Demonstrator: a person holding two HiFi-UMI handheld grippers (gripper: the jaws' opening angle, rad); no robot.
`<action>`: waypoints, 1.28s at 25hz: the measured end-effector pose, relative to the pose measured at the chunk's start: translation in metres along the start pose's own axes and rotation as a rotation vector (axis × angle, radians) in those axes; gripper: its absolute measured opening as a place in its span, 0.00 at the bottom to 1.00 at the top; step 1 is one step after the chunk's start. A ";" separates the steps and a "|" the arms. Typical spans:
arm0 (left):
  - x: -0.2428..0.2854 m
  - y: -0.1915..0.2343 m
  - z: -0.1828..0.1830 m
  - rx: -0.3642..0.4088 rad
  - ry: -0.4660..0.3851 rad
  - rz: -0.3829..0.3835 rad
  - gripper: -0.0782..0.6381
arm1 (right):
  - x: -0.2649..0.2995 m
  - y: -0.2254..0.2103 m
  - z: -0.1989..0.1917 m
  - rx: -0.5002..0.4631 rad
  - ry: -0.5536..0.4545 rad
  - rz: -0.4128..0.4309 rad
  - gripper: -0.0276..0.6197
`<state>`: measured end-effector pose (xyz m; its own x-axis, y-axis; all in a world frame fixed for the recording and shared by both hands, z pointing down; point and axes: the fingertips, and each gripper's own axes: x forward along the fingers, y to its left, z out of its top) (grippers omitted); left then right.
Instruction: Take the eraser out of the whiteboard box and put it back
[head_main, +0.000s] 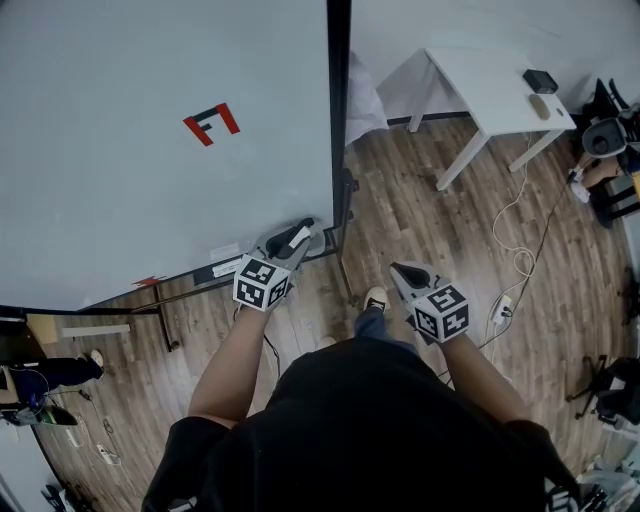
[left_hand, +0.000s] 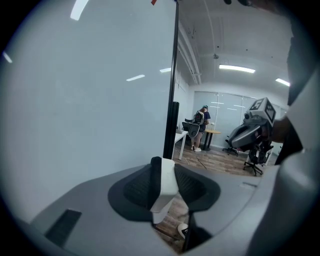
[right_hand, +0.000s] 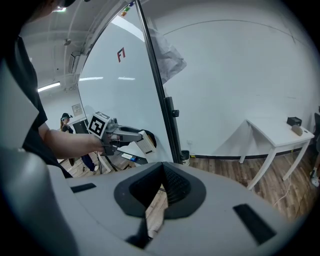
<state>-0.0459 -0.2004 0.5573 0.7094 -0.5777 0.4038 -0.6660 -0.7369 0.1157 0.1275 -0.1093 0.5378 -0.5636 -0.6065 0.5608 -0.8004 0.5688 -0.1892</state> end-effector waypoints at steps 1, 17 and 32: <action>-0.002 0.001 0.002 -0.006 -0.006 0.003 0.32 | 0.000 0.001 0.000 0.001 -0.001 0.003 0.03; -0.043 0.009 -0.002 -0.023 -0.032 0.050 0.32 | 0.000 0.022 -0.003 -0.014 -0.004 0.012 0.03; -0.086 0.012 -0.035 -0.049 0.003 0.091 0.32 | -0.002 0.045 -0.006 -0.033 -0.013 0.014 0.03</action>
<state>-0.1234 -0.1467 0.5559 0.6446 -0.6403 0.4178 -0.7383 -0.6633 0.1226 0.0942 -0.0792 0.5333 -0.5773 -0.6057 0.5476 -0.7855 0.5951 -0.1697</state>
